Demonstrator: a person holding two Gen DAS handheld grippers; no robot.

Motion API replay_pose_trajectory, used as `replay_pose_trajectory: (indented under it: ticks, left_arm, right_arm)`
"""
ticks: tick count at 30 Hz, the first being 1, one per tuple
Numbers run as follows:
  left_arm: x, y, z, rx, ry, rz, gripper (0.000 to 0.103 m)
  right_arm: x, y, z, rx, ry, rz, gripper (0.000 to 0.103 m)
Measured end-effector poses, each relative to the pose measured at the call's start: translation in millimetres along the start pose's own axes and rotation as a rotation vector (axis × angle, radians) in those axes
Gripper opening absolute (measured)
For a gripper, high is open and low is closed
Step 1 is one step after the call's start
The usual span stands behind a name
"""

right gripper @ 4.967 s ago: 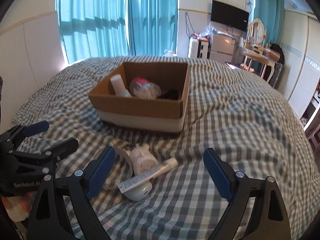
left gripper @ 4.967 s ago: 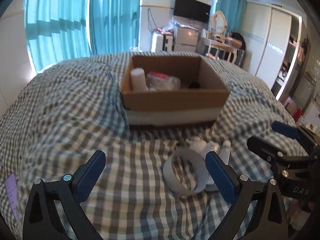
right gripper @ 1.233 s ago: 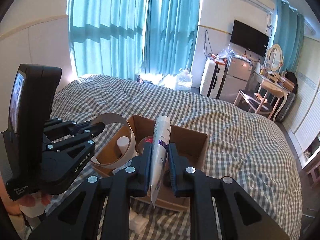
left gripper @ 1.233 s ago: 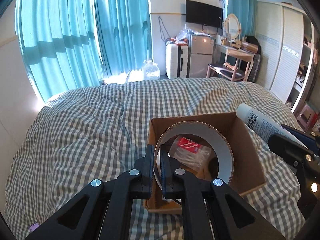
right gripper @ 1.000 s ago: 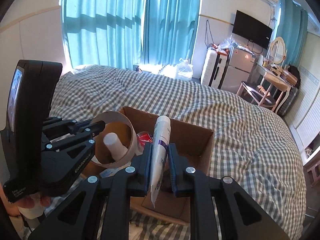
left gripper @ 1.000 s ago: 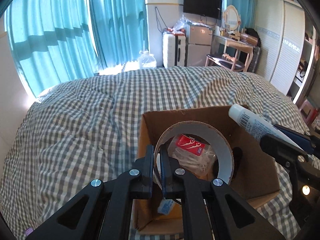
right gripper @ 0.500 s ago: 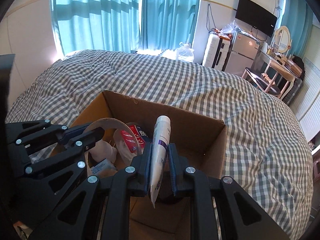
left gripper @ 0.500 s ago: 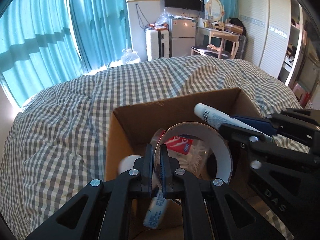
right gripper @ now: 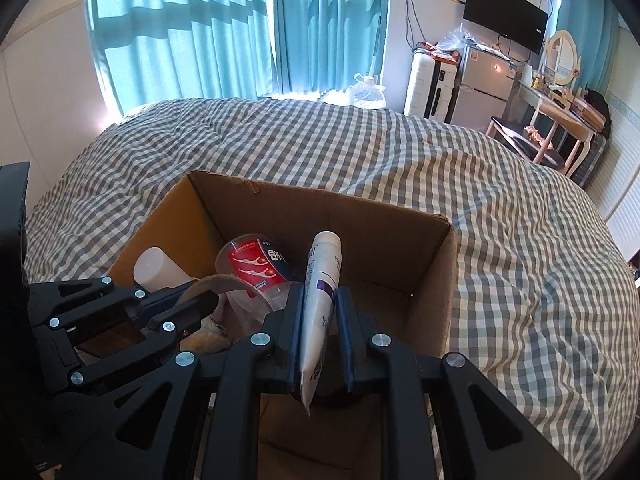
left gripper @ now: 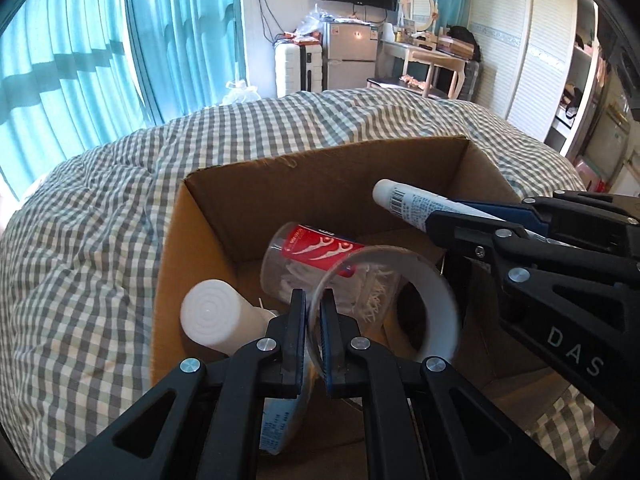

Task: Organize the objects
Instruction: 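Lower the tape roll and tube into the box and open both tools, then move both tools back toward the bunny figurine and earbud case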

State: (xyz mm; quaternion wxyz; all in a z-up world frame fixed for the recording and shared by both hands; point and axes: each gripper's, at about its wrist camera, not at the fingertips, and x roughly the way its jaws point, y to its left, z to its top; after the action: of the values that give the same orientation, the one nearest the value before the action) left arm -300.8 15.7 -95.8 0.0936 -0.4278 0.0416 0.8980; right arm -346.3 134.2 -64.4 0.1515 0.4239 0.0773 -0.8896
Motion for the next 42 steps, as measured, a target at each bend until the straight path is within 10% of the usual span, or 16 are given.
replay_pose_trajectory:
  ticks: [11,23,42]
  left_arm:
    - [-1.0,0.4,-4.6,-0.001,-0.007,-0.011,0.013]
    - [-14.2,-1.1,0.4,-0.029,0.008,-0.057,0.072]
    - [-160.3,6.6,14.4,-0.018,-0.26,0.04,0.099]
  right_arm:
    - [0.5,-3.4,-3.3,0.037,-0.003,0.041,0.019]
    - [-29.2,-14.3,-0.3,0.098,-0.064,0.051,0.057]
    - [-179.8,5.4,0.9,0.049,-0.261,-0.053,0.09]
